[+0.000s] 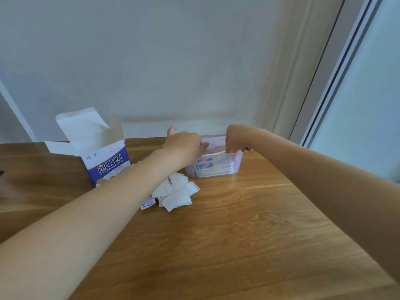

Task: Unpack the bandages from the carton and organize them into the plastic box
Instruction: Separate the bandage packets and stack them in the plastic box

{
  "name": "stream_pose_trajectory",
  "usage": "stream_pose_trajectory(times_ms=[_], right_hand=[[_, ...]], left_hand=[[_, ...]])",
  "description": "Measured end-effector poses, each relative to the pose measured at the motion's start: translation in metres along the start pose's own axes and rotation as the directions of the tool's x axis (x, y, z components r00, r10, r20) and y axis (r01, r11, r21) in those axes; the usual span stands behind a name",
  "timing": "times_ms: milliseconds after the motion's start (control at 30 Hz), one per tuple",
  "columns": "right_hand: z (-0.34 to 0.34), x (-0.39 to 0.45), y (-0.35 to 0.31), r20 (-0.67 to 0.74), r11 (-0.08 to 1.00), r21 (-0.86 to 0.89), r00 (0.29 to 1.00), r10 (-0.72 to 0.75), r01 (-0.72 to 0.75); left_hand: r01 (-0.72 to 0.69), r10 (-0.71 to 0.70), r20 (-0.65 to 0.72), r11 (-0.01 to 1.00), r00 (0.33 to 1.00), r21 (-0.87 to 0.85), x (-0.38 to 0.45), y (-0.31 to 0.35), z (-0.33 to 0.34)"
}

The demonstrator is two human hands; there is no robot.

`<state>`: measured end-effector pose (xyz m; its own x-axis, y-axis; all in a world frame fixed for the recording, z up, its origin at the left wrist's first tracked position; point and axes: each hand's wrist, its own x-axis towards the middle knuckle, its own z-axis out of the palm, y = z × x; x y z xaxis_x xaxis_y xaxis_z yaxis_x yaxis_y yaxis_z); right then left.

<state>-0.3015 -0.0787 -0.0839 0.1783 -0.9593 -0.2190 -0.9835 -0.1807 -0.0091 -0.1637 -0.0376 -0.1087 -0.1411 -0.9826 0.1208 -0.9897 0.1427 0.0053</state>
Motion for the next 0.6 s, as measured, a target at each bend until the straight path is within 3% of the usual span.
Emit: stream_pose_trajectory(times_ms=[233, 433, 600], right_hand=[[-0.003, 0.003, 0.005, 0.141, 0.967, 0.248, 0.99, 0.03, -0.064], [0.015, -0.002, 0.001, 0.267, 0.973, 0.226, 0.964, -0.014, -0.049], [0.015, -0.003, 0.002, 0.231, 0.969, 0.237, 0.973, 0.019, -0.075]], left_hand=[[0.034, -0.037, 0.069, 0.999, 0.997, 0.041, -0.006, 0.013, 0.011], [0.064, -0.062, 0.075, 0.998, 0.995, -0.021, -0.011, 0.02, 0.01], [0.078, -0.075, 0.107, 0.997, 0.991, -0.025, -0.011, 0.024, 0.008]])
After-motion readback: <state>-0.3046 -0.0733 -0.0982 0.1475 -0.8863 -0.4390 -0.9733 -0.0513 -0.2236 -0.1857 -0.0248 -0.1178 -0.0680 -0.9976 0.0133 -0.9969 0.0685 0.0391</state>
